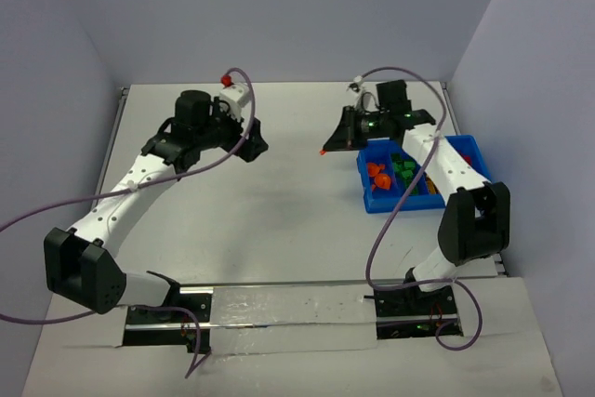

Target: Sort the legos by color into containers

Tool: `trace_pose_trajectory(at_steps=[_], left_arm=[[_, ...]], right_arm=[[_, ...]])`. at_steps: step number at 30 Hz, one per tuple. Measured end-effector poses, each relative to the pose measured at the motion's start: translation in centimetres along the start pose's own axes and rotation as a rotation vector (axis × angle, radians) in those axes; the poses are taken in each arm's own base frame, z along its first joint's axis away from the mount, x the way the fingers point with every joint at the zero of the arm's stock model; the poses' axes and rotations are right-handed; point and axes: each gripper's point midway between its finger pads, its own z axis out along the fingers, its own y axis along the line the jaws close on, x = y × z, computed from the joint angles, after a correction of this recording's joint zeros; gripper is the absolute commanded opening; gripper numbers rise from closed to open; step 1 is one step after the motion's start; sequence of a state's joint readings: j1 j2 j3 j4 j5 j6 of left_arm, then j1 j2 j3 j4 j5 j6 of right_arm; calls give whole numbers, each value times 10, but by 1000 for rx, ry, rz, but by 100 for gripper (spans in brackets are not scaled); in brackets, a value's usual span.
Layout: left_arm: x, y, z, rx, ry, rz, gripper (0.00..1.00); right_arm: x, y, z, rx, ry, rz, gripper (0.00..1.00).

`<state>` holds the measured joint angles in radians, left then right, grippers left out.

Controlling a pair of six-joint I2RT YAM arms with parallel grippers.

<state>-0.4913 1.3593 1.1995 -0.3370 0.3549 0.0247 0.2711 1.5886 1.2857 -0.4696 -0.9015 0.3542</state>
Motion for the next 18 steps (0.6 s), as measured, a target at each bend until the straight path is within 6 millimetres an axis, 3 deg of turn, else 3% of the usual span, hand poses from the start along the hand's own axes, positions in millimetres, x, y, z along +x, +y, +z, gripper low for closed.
trace_pose_trajectory(at_steps=[3, 7, 11, 16, 18], left_arm=[[0, 42, -12, -96, -16, -76, 99], [3, 68, -20, -169, -20, -126, 99], [18, 88, -11, -247, 22, -157, 99], [59, 122, 8, -379, 140, -212, 99], [70, 132, 11, -420, 170, -224, 99]], right_arm=[[-25, -44, -38, 223, -106, -68, 0], [-26, -87, -79, 497, -137, -135, 0], [-18, -114, -98, 668, -95, -185, 0], [-13, -145, -114, 831, -43, -212, 0], [-11, -157, -115, 873, -17, -212, 5]])
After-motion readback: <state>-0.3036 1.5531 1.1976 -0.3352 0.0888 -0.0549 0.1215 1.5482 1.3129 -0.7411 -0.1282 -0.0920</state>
